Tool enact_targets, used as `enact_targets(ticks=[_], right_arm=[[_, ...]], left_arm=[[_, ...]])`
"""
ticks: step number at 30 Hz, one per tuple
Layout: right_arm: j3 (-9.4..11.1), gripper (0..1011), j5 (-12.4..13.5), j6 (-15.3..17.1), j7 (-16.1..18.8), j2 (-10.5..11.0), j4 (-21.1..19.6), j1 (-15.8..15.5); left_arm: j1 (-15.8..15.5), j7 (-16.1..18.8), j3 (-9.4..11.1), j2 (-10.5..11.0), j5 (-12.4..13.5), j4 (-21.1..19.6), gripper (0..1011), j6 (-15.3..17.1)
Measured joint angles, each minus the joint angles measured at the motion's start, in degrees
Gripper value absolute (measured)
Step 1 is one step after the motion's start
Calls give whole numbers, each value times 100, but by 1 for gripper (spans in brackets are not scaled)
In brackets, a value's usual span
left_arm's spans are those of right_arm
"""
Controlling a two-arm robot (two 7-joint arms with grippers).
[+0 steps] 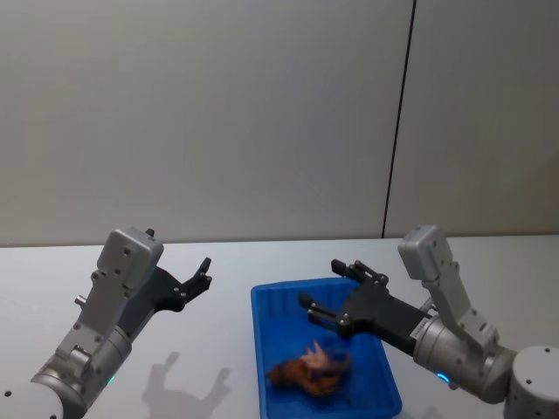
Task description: Pick up the two dolls from the table and place them into the box.
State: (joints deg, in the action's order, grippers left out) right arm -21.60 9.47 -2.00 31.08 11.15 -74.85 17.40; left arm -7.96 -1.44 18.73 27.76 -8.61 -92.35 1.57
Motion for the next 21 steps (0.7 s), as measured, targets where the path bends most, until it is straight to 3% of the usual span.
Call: enact_targets(ticks=[9, 21], right_arm=[[31, 998, 187, -24, -176, -21, 44, 23], [129, 1004, 372, -177, -531, 165, -414, -239]], left_arm=[[0, 0, 0, 0, 0, 0, 1001, 0], [0, 0, 0, 0, 0, 0, 1001, 0]])
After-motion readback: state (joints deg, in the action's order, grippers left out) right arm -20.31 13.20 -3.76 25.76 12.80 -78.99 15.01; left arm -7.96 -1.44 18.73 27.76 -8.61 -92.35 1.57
